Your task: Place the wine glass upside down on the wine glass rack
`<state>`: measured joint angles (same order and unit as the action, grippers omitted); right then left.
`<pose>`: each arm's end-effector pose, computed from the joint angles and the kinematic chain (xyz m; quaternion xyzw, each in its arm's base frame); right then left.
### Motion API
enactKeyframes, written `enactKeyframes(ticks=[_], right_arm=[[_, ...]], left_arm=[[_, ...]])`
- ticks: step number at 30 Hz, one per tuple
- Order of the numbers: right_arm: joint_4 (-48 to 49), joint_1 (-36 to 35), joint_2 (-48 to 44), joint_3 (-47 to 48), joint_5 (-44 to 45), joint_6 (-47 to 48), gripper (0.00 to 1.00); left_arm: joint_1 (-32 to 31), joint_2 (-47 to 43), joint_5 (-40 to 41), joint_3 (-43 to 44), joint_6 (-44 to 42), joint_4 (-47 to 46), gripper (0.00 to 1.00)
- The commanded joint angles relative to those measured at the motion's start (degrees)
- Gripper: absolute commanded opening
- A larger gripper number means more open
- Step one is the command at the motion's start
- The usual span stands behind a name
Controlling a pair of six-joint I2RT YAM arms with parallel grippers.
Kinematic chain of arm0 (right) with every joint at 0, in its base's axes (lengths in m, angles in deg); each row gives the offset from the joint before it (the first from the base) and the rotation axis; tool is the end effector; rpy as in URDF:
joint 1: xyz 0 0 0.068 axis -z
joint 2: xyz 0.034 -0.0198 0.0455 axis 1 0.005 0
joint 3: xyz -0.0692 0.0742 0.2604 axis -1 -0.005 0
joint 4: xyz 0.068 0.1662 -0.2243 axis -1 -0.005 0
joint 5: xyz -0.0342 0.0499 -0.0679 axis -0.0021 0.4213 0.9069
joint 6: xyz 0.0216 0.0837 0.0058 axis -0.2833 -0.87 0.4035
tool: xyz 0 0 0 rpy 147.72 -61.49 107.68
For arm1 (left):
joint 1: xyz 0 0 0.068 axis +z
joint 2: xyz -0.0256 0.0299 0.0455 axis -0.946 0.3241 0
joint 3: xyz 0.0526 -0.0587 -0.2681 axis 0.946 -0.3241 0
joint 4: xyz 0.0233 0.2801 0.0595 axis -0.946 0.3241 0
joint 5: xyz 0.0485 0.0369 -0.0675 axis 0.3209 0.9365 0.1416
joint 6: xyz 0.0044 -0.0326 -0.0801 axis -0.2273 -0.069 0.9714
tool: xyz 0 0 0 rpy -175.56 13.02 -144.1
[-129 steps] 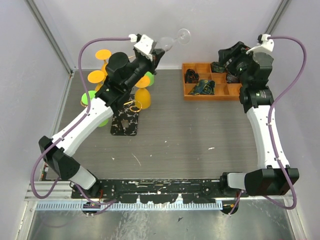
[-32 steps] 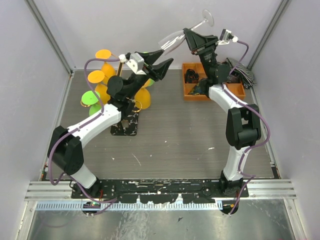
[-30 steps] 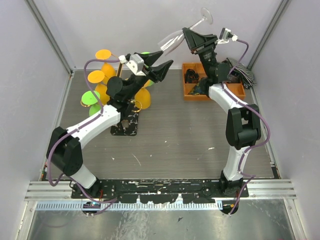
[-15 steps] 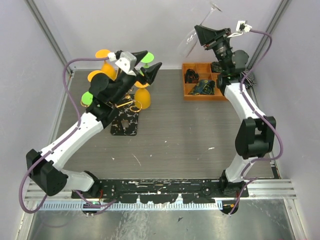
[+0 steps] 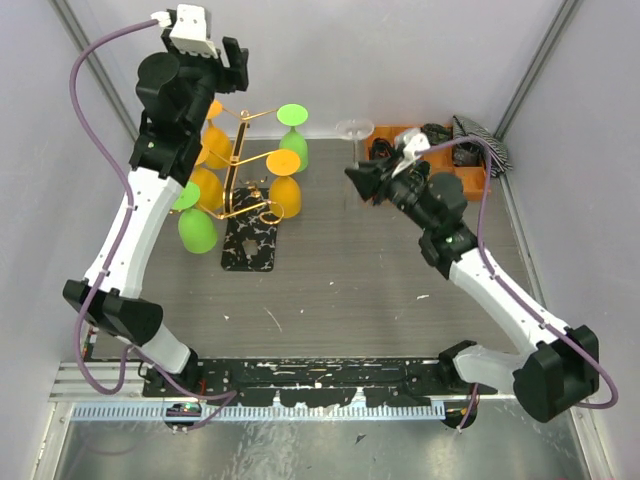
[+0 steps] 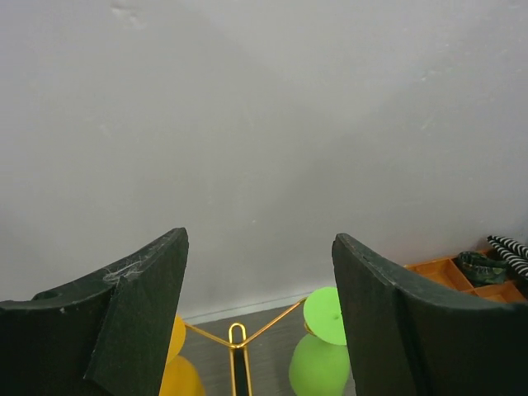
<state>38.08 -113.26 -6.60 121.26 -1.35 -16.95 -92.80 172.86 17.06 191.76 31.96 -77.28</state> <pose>0.3014 0.1572 0.3980 -0.2029 0.6077 0.3055 0.7044 0.3828 -0.1439 0.5661 0.0907 0.6072 -0.0972 0.7833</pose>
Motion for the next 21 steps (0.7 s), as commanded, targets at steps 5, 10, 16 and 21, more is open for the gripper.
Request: enactKeyframes(ticks=[5,10,16,21], right_arm=[[8.6,-10.4,-8.9,-14.1,8.9,9.4,0.06],[18.3,-16.3,-10.1,-22.0,12.5,9.9,0.06],[24.2,-22.5,-6.8,-24.7,15.2,10.2,0.06],[32.1,-25.5,-1.2,-25.0,17.7,8.8,0.06]], left_arm=[[4.5,3.6,0.1,3.4,7.6,2.8,0.77],[4.5,3.9,0.8,2.0,7.3,1.3,0.77],[4.5,3.4,2.1,-1.0,6.4,-1.9,0.77],[4.6,3.3,2.7,-2.1,6.3,-2.7,0.78]])
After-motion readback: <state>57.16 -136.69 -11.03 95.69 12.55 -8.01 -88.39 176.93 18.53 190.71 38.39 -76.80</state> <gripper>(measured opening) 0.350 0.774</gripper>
